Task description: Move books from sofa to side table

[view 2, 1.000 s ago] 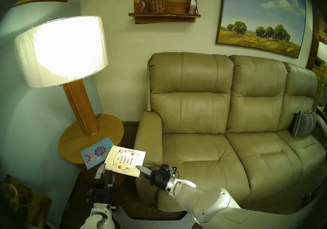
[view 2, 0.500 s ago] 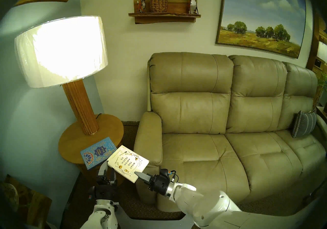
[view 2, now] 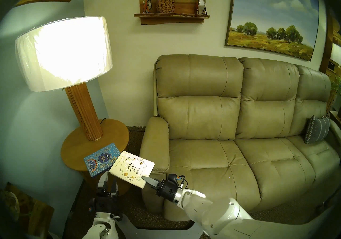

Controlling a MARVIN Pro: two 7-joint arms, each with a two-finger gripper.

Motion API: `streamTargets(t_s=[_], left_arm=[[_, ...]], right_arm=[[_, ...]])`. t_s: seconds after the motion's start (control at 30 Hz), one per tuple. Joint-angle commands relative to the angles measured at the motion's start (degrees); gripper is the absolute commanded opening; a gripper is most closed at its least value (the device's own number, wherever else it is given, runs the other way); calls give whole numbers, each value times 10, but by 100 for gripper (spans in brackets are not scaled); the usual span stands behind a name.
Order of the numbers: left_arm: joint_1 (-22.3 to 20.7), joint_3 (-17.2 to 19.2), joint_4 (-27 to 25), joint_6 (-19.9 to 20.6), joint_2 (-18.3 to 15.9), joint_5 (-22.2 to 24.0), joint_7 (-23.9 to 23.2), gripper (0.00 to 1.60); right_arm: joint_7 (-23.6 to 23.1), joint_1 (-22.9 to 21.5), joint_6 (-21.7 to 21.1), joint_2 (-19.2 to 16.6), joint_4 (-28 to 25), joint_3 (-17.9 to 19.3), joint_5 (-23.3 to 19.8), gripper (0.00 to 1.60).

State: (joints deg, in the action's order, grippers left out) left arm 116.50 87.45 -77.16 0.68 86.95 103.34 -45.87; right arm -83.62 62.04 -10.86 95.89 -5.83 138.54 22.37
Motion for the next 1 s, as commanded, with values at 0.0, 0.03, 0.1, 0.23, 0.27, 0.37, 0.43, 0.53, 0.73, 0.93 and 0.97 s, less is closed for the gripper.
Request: streamTargets(t_s=[0.0, 0.03, 0.1, 0.23, 0.27, 0.37, 0.43, 0.53, 0.73, 0.93, 0.97], left_arm=[[18, 2, -18, 5, -1, 2, -15, 160], [19, 0, -18, 11, -3, 2, -16, 160], [22, -2, -20, 8, -1, 0, -18, 160], [24, -8, -17, 11, 1, -1, -20, 160], [23, -9, -14, 10, 1, -2, -22, 160], [15, -12, -3, 10, 2, -1, -22, 160], [9, -15, 7, 11, 3, -1, -20, 160], [-3, -16, 22, 5, 5, -7, -26, 160], [-20, -18, 26, -5, 11, -15, -41, 160], [-34, -21, 30, -11, 14, -19, -39, 160], [-38, -21, 33, -11, 14, -18, -34, 160]], right_arm=[[-14, -23, 3, 5, 1, -5, -13, 0], [-14, -24, 3, 5, 1, -8, -12, 0], [-14, -24, 3, 6, 1, -12, -12, 0], [-14, -26, 2, 8, 1, -21, -11, 0], [-14, -27, 2, 9, 1, -22, -12, 0], [-14, -28, 3, 12, 1, -29, -11, 0], [-14, -28, 3, 13, 1, -33, -11, 0], [-14, -26, 0, 15, 1, -40, -9, 0], [-14, -13, -4, 19, 1, -59, -1, 0], [-14, -7, -5, 21, 1, -72, -1, 0], [-14, -7, -5, 21, 1, -73, -2, 0]])
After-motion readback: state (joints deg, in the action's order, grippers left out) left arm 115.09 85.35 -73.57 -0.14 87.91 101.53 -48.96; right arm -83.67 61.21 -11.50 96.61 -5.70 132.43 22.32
